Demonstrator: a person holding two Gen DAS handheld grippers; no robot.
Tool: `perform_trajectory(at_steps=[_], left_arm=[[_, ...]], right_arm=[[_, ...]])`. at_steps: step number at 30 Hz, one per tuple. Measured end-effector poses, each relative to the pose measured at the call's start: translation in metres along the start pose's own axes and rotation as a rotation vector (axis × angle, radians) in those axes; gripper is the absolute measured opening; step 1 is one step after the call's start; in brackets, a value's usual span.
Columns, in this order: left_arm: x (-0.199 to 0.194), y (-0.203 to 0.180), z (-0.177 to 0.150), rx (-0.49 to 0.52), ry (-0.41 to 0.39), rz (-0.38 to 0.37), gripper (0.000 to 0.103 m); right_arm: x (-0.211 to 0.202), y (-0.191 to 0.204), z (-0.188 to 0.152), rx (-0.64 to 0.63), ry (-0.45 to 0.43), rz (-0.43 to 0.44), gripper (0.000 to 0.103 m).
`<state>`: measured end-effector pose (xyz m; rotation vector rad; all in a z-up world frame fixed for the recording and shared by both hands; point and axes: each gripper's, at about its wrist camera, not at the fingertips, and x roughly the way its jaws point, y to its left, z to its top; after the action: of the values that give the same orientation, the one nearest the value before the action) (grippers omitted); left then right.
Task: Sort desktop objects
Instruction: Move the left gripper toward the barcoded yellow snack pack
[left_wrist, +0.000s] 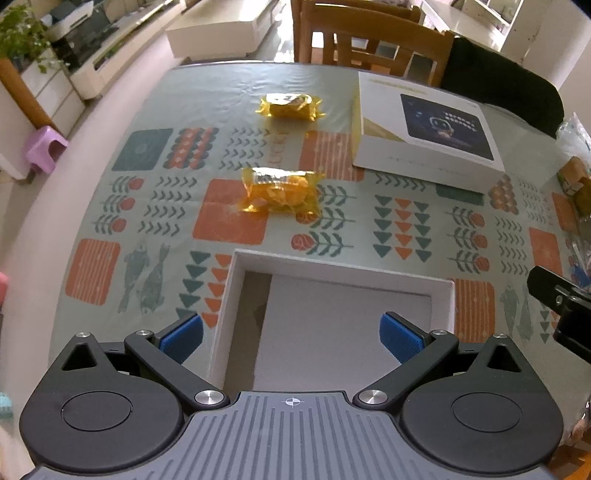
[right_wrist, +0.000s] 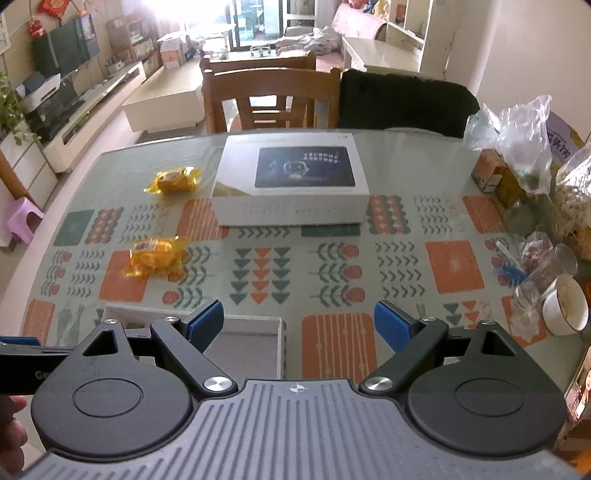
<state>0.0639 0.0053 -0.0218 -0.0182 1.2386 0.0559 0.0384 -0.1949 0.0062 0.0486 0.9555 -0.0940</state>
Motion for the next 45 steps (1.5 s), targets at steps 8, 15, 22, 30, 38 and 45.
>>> perform_trajectory(at_steps=[8,15,22,30,38,45], left_arm=[[0.027,0.022,0.039,0.025,-0.009,-0.019,0.103],[0.068,0.034,0.074,0.034,0.011,-0.015,0.103],[0.103,0.036,0.098,0.033,0.049,-0.043,0.103],[0.136,0.025,0.113,0.045,0.082,-0.07,0.103],[0.17,0.021,0.134,0.084,0.114,-0.025,0.103],[0.191,0.014,0.145,0.123,0.14,-0.003,0.103]], right_arm=[[0.032,0.033,0.023,0.01,0.014,-0.067,0.103],[0.066,0.063,0.043,0.022,0.044,-0.116,0.103],[0.09,0.079,0.058,-0.002,0.049,-0.172,0.103],[0.105,0.087,0.063,-0.033,0.075,-0.198,0.103],[0.121,0.088,0.066,-0.041,0.107,-0.196,0.103],[0.131,0.088,0.07,-0.043,0.12,-0.183,0.103]])
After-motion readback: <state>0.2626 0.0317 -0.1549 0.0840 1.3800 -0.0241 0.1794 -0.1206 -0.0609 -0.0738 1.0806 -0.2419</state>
